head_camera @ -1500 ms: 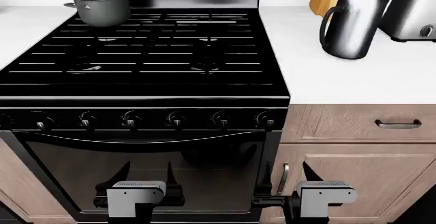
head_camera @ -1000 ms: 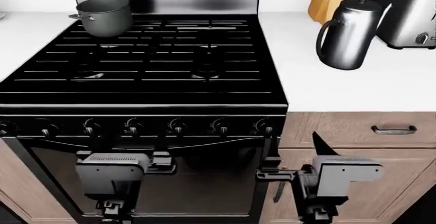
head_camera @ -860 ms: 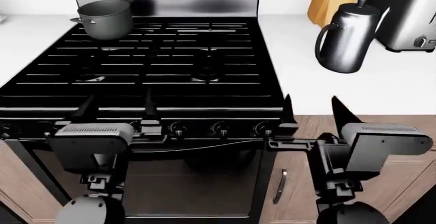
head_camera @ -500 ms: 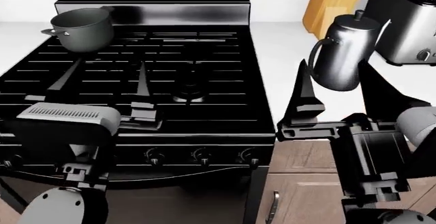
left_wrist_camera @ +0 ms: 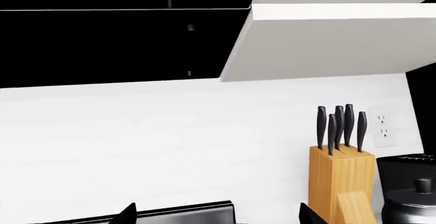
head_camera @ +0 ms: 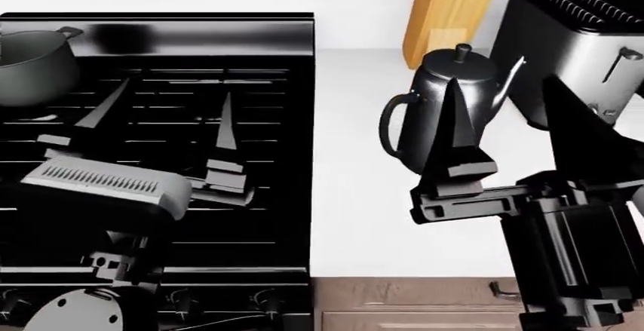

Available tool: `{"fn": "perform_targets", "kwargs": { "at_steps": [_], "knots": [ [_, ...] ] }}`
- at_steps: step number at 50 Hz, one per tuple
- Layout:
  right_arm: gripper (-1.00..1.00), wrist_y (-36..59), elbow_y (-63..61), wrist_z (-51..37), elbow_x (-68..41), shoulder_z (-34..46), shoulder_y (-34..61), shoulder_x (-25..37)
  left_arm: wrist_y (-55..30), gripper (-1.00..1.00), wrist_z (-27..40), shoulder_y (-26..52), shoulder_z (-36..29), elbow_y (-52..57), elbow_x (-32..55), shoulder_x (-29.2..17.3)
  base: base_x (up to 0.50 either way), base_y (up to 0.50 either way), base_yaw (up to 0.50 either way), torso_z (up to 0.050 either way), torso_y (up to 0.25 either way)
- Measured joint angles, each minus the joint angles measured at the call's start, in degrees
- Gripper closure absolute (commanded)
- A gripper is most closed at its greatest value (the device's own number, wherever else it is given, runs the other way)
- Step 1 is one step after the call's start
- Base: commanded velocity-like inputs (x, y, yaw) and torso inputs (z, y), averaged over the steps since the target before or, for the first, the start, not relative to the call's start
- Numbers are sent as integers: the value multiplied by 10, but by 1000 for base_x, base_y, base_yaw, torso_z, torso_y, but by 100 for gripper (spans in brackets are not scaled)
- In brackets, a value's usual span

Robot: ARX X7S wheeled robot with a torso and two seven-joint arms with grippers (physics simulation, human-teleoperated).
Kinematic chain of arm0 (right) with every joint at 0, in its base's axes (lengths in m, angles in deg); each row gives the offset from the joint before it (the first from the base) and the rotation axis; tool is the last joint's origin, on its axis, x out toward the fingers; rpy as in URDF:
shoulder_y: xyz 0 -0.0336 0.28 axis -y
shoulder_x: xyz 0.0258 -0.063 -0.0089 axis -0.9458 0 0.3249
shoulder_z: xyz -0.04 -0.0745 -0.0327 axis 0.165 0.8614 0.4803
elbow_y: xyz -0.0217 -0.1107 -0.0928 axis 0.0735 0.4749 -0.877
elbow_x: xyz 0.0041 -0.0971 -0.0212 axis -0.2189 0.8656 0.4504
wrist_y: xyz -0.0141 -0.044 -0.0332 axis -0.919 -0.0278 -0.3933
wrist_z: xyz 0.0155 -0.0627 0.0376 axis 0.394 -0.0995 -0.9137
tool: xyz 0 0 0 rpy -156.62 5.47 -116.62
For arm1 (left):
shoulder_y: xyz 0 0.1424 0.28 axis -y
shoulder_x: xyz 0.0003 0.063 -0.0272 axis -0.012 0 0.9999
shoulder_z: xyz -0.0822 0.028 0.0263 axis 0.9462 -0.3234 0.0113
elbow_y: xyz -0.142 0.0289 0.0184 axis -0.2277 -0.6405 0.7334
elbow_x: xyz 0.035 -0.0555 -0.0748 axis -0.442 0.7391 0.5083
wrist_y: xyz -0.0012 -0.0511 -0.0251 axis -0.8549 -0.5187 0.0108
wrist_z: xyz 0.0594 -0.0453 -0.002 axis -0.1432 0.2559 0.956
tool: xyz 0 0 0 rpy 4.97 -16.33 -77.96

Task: Pick the kettle from the counter and place it on a stove burner. Then turn the burner on.

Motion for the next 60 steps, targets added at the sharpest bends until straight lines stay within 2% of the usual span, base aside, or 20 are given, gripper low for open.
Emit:
{"fn": "perform_targets", "kwargs": {
  "at_steps": [18,25,40,51,60],
  "knots": [
    [-100,-79,-2,-76,-6,85,20,86,-5,-100,-4,-1,7,13,35,-1,411,-394,0,0,1],
    [-100,-105,0,-92,-7,107,26,105,-5,-100,-19,7,10,7,60,-4,0,0,0,0,0],
    [-100,-133,4,-109,-7,138,36,122,-105,-100,-140,128,28,-90,235,-57,0,0,0,0,0],
    [-100,-143,7,-116,-4,154,41,127,-167,-100,-224,202,-4,-156,292,-106,0,0,0,0,0],
    [-100,-146,9,-122,-4,165,46,131,-193,-100,-276,234,-28,-202,318,-124,0,0,0,0,0]
  ]
}}
